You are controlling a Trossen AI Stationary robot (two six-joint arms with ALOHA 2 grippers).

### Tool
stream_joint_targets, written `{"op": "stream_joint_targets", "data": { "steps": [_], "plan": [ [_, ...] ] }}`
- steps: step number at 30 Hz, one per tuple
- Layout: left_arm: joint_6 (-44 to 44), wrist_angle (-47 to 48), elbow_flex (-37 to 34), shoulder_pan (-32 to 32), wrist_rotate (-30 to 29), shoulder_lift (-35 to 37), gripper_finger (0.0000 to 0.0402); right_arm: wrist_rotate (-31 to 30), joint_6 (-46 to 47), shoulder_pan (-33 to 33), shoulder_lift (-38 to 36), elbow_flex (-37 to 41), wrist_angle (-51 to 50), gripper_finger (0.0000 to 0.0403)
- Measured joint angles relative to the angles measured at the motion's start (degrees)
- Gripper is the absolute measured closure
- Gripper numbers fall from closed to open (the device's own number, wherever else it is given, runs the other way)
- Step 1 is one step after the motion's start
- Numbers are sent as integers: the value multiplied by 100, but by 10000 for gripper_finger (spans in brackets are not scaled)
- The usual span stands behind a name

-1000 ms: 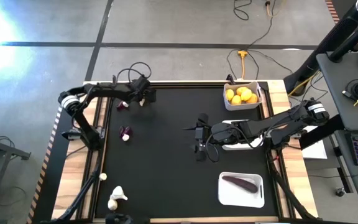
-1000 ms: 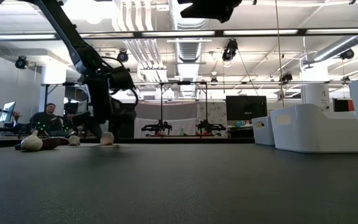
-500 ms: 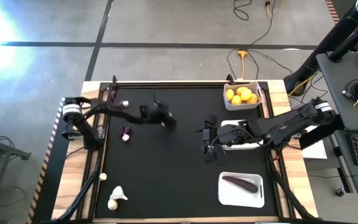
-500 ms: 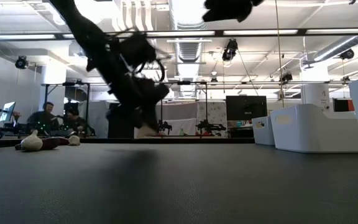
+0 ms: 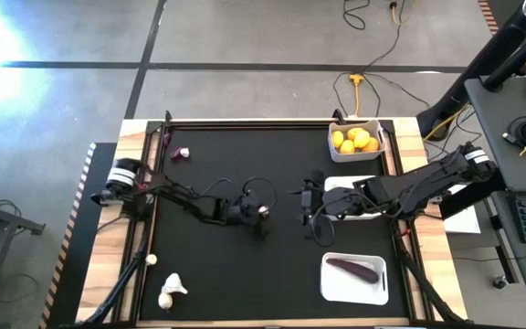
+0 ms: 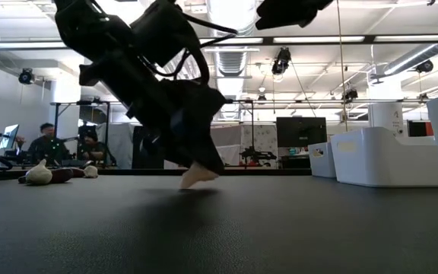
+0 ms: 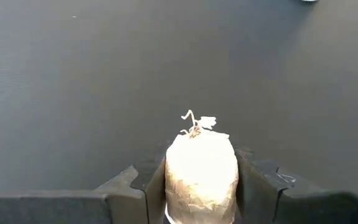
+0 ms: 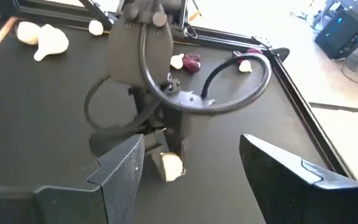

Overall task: Sort produce into baskets
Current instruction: Move the garlic to the center of the table

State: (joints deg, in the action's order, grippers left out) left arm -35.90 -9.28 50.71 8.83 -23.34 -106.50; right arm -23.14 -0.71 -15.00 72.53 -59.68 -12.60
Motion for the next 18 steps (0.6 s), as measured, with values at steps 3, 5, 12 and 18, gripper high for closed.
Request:
{"op": "stream_joint_targets", "data": {
  "steps": [3, 5, 12, 18],
  "plan": [
    [2, 9, 31, 10, -13, -52, 249, -4, -31, 2, 0, 0, 68, 147],
    [1, 144, 23, 8, -13, 1, 230, -2, -34, 2, 0, 7, 59, 146],
    [-106, 1452, 22, -232, -18, 654, 148, -2, -159, 2, 0, 39, 48, 147],
    [-857, 3050, 25, -259, -13, 1405, 112, -4, -186, 2, 0, 44, 64, 147]
  ]
}}
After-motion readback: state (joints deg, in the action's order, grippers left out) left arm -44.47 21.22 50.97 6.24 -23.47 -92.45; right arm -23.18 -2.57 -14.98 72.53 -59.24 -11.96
